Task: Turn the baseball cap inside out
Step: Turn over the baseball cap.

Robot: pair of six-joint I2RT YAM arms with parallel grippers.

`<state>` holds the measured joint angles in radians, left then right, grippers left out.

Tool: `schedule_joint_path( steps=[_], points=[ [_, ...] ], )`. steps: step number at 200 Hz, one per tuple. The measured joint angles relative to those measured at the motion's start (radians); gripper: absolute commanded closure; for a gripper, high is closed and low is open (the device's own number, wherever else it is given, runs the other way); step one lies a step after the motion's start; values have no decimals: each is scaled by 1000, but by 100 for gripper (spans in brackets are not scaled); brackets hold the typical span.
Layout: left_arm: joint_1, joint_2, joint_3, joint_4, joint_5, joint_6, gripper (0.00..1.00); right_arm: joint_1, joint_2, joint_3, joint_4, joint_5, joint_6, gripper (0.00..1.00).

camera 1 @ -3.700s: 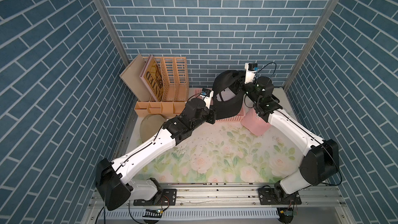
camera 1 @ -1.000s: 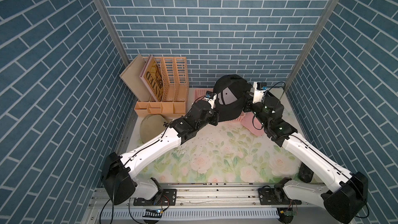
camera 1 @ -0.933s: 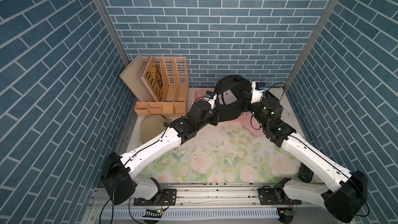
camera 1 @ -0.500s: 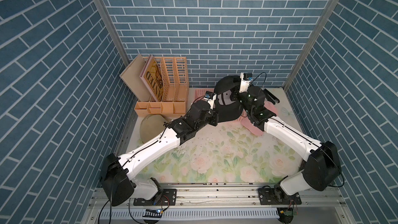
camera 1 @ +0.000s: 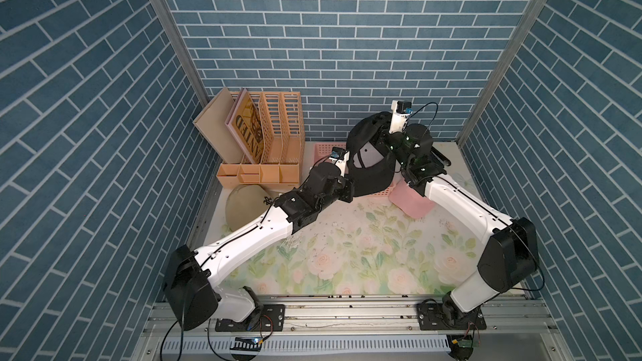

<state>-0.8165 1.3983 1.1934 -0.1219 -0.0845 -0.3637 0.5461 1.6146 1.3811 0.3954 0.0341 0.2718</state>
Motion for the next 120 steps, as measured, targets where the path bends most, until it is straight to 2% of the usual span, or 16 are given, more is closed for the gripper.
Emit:
schedule_joint_path(
  steps=[37, 88, 120],
  points=[
    [0, 14, 0, -11, -2, -5, 100, 53, 26, 0, 65, -59, 33, 56],
    [0, -26, -39, 27, -27, -14, 100, 51, 32, -4, 174, -179, 135, 51],
    [15, -49, -42, 22, -35, -13, 100, 61, 29, -45, 166, -242, 164, 48]
  ],
)
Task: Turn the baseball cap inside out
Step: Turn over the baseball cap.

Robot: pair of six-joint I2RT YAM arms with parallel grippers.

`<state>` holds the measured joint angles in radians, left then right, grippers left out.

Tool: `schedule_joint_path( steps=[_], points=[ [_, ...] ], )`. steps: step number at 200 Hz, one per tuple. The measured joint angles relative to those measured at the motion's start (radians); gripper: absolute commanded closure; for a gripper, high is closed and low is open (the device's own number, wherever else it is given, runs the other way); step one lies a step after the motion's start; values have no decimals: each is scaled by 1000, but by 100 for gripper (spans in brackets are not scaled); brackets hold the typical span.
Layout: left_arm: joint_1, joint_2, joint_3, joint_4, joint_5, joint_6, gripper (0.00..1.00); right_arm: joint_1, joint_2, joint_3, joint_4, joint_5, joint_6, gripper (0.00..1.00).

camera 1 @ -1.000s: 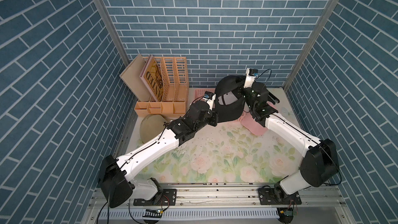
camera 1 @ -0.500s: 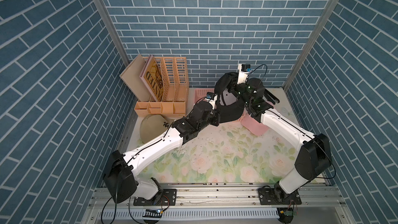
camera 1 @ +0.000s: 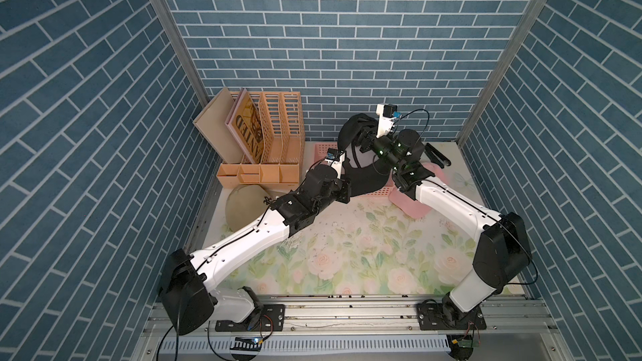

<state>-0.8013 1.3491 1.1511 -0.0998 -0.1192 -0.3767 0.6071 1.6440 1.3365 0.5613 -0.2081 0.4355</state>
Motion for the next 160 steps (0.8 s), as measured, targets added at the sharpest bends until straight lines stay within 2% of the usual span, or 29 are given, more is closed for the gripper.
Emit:
schedule_joint_path(
  steps=[34, 81, 96, 114, 131, 160],
  points=[
    [32, -41, -20, 15, -34, 0, 100, 13, -105, -167, -116, 42, -42, 42],
    [51, -51, -21, 23, -63, 23, 100, 12, -352, -272, -238, 144, -104, 42],
    [51, -50, -20, 21, -65, 34, 100, 6, -433, -308, -248, 187, -119, 54],
    [51, -45, -17, 17, -63, 46, 100, -12, -472, -317, -256, 216, -151, 83],
    [50, -40, -14, 11, -60, 56, 100, -28, -462, -313, -262, 219, -163, 100],
    [45, -29, -9, 5, -60, 74, 100, -32, -378, -271, -272, 174, -182, 100]
  ],
)
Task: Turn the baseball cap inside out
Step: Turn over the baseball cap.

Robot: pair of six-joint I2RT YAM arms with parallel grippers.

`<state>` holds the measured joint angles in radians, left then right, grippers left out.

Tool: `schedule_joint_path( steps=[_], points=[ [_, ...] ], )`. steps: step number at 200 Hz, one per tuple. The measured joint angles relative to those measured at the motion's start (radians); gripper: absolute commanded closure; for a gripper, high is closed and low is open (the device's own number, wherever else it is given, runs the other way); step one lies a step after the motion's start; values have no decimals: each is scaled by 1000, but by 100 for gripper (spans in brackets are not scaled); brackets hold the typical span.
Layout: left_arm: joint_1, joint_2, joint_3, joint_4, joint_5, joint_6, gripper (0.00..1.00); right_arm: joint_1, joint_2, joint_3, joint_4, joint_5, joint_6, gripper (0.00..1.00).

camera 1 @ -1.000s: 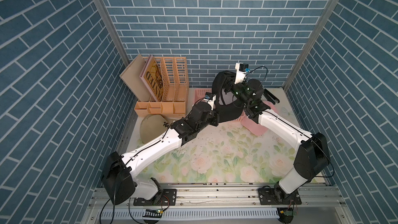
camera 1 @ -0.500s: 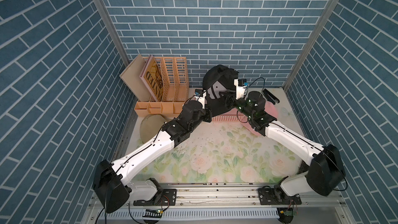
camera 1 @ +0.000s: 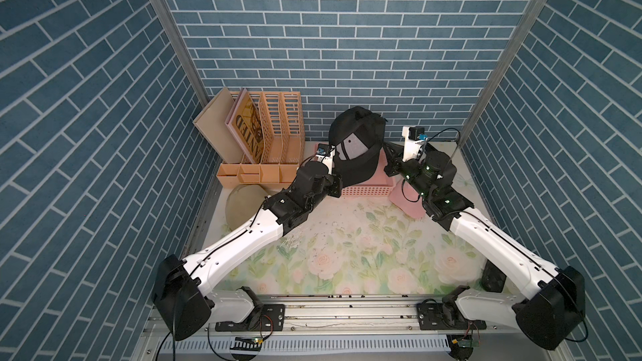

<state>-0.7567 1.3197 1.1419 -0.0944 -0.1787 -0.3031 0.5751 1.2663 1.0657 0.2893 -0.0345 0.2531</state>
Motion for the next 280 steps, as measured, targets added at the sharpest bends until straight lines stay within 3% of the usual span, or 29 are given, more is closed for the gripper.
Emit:
schedule_joint_path(
  steps=[43, 111, 142, 170, 209, 280],
  points=[
    [-26, 11, 9, -4, 10, 14, 100, 1, 144, 90, 33, -30, 2, 100],
    [-78, 11, 5, 10, 15, -2, 100, -74, 278, 137, 190, 218, 122, 100],
    [-80, 10, -4, 33, -5, -15, 100, -58, 323, 204, 209, 243, 144, 100],
    [-80, 10, -4, 34, -31, -15, 100, 0, 338, 246, 208, 219, 118, 76],
    [-80, 11, -4, 34, -63, -10, 100, 89, 314, 256, 136, 148, 27, 61],
    [-70, 24, 30, 41, -72, -1, 100, 73, 0, 211, -178, 158, -108, 61]
  ],
)
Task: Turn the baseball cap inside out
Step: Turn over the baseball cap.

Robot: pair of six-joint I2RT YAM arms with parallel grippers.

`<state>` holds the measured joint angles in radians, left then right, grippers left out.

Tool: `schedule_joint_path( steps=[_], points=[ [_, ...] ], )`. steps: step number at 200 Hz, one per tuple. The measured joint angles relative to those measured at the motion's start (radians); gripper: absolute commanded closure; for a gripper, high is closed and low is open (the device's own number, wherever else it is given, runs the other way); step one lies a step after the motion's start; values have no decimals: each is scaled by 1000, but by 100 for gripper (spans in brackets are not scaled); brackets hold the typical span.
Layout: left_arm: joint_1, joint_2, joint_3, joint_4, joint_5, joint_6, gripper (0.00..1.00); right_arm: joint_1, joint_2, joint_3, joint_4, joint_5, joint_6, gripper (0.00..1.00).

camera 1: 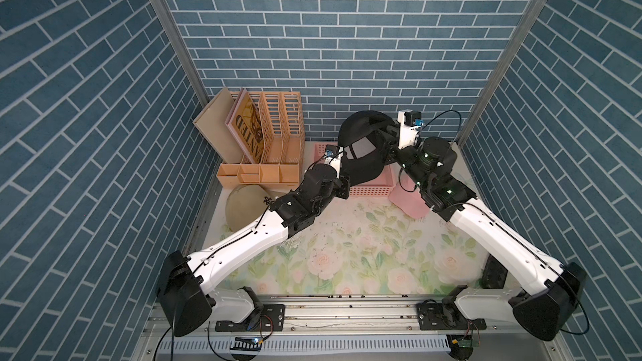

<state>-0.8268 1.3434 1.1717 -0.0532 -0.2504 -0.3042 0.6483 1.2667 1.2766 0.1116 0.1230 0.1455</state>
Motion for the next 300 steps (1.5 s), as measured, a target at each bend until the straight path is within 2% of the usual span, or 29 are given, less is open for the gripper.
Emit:
schedule_joint_path(
  steps=[6, 18, 29, 69, 97, 148, 191, 247, 300],
  points=[
    [0, 2, 6, 1, 0, 2, 100, -5, -19, -5, -20, 6, -6, 66],
    [0, 5, 14, 5, -1, 3, 100, -17, -54, -26, -48, 14, -13, 86],
    [0, 9, 18, 7, -1, 3, 100, -47, -81, -56, -68, 20, -21, 100],
    [0, 12, 18, 7, 0, 2, 100, -155, -101, -119, -91, 18, -11, 100],
    [0, 12, 18, 8, 1, 2, 100, -157, -69, -114, -69, -35, -2, 100],
    [-4, 12, 18, 8, 1, 2, 100, -124, 80, -88, -27, -109, 35, 100],
    [-5, 11, 17, 10, 16, 2, 100, -113, 176, -32, 0, -108, 37, 100],
    [-5, -12, -8, 6, 50, -8, 100, -211, 259, 78, 4, -91, 37, 100],
    [-5, -16, -8, 6, 49, -14, 100, -199, 249, 87, -8, -109, 38, 100]
  ],
)
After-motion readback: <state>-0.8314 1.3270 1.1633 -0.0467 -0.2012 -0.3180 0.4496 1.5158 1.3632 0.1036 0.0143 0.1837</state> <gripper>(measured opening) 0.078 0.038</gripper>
